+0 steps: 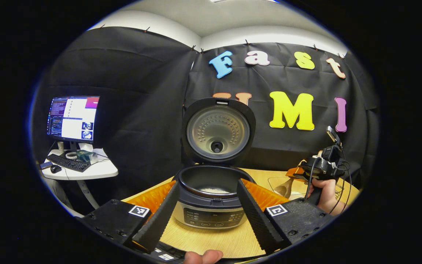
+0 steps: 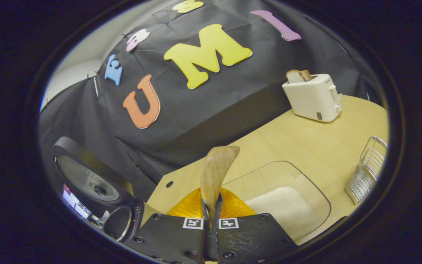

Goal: Close the left gripper, press the button to open the rice cooker; take a wooden spoon from the chopstick holder with the right hand, scoop a spoonful of rice and pour it into the rice cooker, then put the wooden spoon back into the chopstick holder.

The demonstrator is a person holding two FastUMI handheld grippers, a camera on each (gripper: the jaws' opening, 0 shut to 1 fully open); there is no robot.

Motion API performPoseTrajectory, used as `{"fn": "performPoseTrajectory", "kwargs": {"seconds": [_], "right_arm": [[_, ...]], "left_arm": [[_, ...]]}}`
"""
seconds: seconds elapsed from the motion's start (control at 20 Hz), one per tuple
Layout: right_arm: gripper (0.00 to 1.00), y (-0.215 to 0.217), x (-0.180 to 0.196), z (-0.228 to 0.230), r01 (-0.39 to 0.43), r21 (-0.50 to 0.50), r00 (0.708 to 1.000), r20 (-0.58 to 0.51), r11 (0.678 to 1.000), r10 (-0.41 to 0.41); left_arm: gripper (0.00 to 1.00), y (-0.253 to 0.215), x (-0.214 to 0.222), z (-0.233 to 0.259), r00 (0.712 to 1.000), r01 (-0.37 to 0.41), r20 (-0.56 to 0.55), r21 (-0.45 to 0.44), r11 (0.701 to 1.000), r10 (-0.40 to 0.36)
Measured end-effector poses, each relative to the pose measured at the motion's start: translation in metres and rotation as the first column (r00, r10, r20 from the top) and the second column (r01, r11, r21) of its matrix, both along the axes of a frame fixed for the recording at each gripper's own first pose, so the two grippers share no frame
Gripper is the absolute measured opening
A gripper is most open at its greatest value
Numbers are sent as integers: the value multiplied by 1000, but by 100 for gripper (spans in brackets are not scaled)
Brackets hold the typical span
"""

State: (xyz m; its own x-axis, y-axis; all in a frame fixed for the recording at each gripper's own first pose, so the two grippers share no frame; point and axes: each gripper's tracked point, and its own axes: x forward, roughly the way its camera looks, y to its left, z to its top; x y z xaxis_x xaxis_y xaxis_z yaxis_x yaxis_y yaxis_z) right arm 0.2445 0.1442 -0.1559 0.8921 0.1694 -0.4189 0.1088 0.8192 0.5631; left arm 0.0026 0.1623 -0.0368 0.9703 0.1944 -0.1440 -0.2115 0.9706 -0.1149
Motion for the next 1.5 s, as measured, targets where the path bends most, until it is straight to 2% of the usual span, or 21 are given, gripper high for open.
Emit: {"fn": "performPoseTrajectory", "kwargs": {"seconds": [0.4,0.55,0.8,1.0,1.15,1.25,1.5], "right_arm": [[0,-64,7,20,88,161,996,13,983,-92],[0,-82,8,29,101,208,994,8,973,-105],[0,-86,7,65,104,308,992,31,946,-119],[0,-50,2,107,38,372,996,65,928,-67],[0,2,-4,135,-56,389,996,88,919,24],[0,37,-7,152,-116,374,990,119,920,77],[0,119,-15,169,-238,313,967,160,919,196]], "left_arm": [[100,0,-1,-2,1000,-19,-1,3,1000,19],[100,0,-4,1,1000,-20,-2,46,999,20],[99,-5,-3,-1,1000,-5,-7,73,997,5],[99,2,-4,-2,1000,-4,-8,79,997,5],[99,15,-7,-5,1000,-15,-16,77,997,16],[99,22,-9,-9,1000,-11,-28,73,997,14],[100,51,-17,-15,997,-68,-40,66,996,71]]}}
